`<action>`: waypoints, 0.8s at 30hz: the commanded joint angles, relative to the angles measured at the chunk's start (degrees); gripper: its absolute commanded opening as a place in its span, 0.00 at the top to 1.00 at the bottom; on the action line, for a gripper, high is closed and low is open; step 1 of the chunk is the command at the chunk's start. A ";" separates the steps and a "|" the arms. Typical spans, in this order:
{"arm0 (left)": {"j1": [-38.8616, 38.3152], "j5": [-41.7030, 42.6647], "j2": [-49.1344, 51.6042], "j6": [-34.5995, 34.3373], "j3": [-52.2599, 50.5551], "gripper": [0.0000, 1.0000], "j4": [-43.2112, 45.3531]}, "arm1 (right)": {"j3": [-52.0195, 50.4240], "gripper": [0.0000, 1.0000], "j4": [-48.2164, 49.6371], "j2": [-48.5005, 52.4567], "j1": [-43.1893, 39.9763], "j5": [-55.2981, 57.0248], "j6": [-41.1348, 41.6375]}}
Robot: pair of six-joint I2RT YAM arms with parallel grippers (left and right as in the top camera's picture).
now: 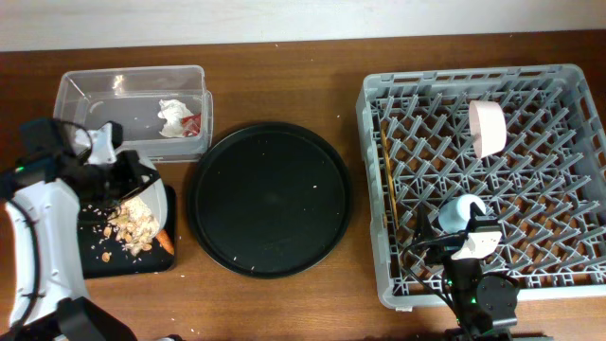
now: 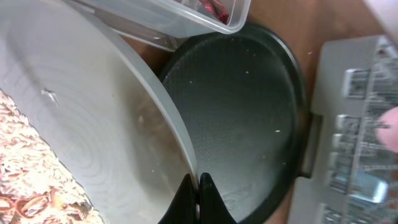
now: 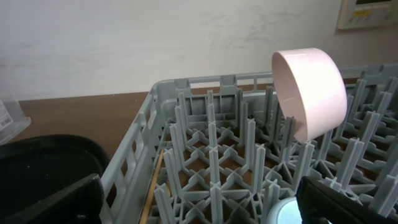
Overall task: Sort waste into correct bins and load items into the dishwasher rack
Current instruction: 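Tip the white plate over the flat black tray to dump the rice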
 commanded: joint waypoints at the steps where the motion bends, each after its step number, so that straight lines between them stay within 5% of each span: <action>1: 3.78 6.91 -1.18 2.71 -1.53 1.00 -1.03 | -0.31 0.02 -0.46 -0.50 -0.26 -0.11 0.35; 7: 10.23 20.96 -1.73 6.80 -2.08 1.00 -1.31 | -0.31 0.02 -0.46 -0.50 -0.26 -0.09 0.37; 16: 20.68 23.82 -5.20 9.14 -2.10 1.00 -5.84 | -0.31 0.02 -0.46 -0.50 -0.26 -0.11 0.35; 24: 25.03 35.95 -5.51 22.86 -2.10 1.00 -12.83 | -0.31 0.02 -0.46 -0.50 -0.26 -0.09 0.35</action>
